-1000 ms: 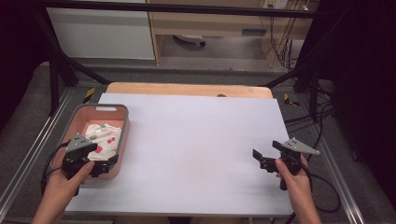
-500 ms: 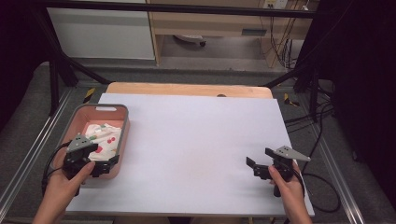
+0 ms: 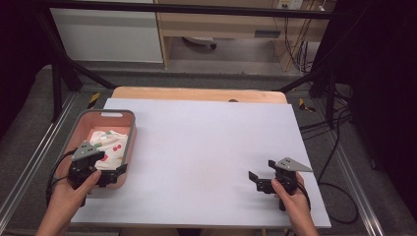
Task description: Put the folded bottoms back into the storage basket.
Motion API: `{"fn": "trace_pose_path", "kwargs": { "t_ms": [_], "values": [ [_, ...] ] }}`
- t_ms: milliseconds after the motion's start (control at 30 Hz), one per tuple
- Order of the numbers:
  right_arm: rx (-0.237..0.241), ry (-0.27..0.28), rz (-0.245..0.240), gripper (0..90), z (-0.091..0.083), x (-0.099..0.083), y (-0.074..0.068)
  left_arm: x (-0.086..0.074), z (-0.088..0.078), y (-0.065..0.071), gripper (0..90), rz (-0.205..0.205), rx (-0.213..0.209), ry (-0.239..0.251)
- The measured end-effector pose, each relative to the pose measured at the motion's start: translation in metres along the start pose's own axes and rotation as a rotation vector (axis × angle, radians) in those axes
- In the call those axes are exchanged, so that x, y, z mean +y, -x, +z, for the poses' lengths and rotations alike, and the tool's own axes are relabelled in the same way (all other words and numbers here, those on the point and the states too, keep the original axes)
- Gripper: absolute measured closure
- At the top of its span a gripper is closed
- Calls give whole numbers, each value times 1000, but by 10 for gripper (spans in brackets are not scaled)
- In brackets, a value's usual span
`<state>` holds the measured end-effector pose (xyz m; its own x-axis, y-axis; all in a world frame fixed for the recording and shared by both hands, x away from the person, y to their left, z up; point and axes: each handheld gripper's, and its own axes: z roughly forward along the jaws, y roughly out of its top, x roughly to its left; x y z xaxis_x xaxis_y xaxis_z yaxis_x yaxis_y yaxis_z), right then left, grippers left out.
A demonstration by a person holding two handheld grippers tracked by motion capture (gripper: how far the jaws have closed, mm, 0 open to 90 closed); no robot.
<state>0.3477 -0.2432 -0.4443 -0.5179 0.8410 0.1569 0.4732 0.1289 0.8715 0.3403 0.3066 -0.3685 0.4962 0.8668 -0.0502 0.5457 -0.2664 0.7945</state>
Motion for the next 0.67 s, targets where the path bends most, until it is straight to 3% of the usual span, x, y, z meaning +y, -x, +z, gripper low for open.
{"fn": "trace_pose_path", "kwargs": {
  "t_ms": [400, 667],
  "values": [
    [36, -27, -33, 64, 8, -1, -10, 1, 4, 7, 54, 24, -17, -4],
    [13, -30, -67, 67, 18, -3, -17, 6, 4, 20, 58, 61, -26, 7]
  ]
}}
